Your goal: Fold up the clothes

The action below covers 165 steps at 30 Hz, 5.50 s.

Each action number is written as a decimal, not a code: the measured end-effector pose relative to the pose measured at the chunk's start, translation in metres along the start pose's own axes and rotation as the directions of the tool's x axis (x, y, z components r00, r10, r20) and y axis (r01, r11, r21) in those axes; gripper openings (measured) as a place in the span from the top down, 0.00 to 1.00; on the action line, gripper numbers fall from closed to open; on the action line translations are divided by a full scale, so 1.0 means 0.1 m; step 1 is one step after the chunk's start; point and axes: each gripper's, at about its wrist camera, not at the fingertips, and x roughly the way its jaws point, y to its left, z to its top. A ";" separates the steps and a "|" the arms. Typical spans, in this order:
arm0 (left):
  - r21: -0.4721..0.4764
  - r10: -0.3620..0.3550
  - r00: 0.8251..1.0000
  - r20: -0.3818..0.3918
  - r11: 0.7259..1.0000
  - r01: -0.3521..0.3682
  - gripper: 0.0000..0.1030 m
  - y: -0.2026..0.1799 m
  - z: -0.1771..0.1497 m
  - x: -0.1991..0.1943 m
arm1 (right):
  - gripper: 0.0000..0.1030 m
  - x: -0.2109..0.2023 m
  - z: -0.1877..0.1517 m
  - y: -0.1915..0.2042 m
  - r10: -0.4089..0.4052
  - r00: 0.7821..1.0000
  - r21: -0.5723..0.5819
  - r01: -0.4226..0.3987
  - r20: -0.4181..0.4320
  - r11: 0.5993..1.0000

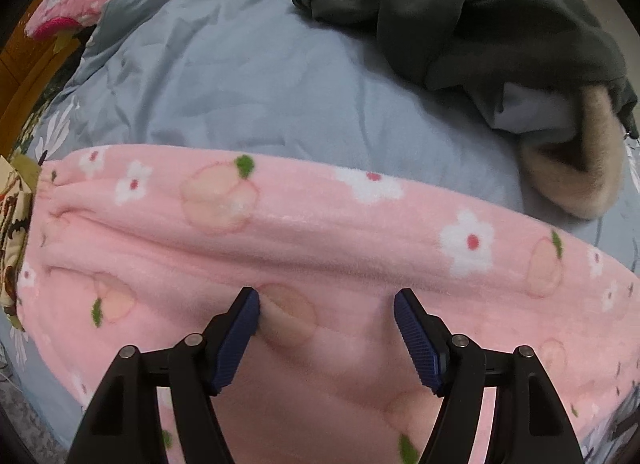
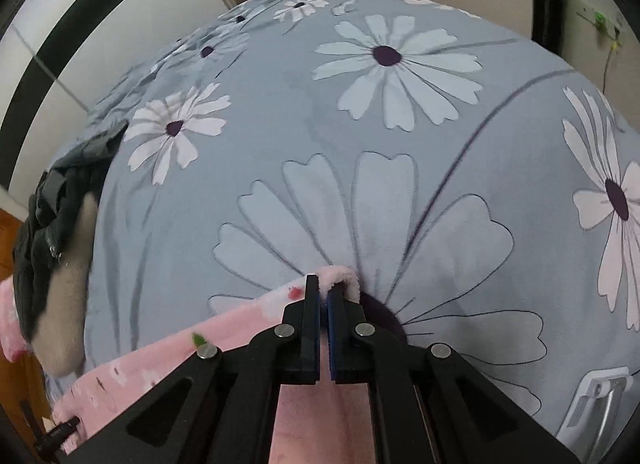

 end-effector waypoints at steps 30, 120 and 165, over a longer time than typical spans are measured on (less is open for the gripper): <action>0.200 0.123 0.992 0.031 0.972 -0.126 0.28 -0.08 -1.13 -0.33 | 0.63 -0.49 -1.38 -0.13 0.234 0.970 0.214 -0.217 -0.060 0.952; -0.238 -0.186 0.975 0.118 0.949 0.209 0.26 1.87 -0.82 -0.78 | 0.50 -0.17 -3.63 4.16 0.209 0.891 -0.654 -0.440 -0.403 0.616; -0.035 -0.487 0.871 -0.065 0.873 0.486 0.69 0.29 -0.65 -0.22 | 0.48 0.04 -2.53 2.28 0.124 0.961 -0.264 -0.190 -0.249 0.946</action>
